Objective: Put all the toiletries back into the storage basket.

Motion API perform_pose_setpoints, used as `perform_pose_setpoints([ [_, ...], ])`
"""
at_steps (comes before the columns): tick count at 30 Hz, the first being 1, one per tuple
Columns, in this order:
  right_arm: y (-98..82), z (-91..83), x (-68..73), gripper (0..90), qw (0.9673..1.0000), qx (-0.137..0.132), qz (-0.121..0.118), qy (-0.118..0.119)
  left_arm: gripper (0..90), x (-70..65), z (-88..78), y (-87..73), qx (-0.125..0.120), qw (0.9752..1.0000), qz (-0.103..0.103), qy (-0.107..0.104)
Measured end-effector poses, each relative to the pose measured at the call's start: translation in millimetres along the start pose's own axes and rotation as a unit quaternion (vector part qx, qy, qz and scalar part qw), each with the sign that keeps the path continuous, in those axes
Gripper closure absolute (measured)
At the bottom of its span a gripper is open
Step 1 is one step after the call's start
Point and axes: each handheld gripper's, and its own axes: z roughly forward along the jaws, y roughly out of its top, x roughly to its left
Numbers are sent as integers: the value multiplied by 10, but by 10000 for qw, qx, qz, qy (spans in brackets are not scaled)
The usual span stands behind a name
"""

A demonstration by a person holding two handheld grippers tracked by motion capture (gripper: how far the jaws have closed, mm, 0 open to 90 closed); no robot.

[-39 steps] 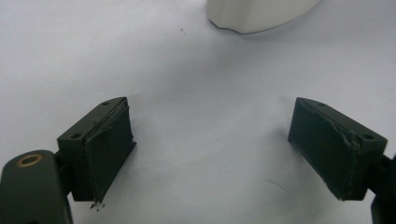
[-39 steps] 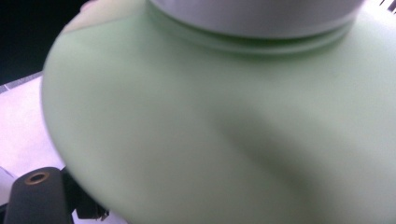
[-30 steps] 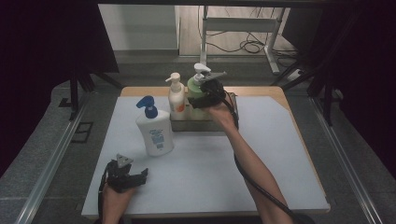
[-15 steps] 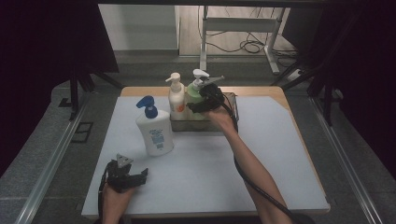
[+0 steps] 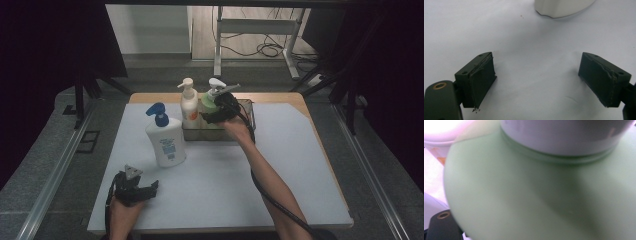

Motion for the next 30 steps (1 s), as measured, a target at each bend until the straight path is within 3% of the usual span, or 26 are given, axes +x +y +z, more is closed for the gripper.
perform_pose_setpoints([
  [14, -36, 5, -46, 105, 9999, -103, -13, 108, 133, -1, 0, 0, -2, 10000, -1, 1],
  [19, -54, -16, -64, 17, 9996, -213, 0, 158, 133, -1, 0, 0, -3, 10000, -1, 2],
  [30, -109, -232, -55, 1, 9994, -270, -138, 170, 133, -3, 2, -1, -17, 10000, -7, 1],
])
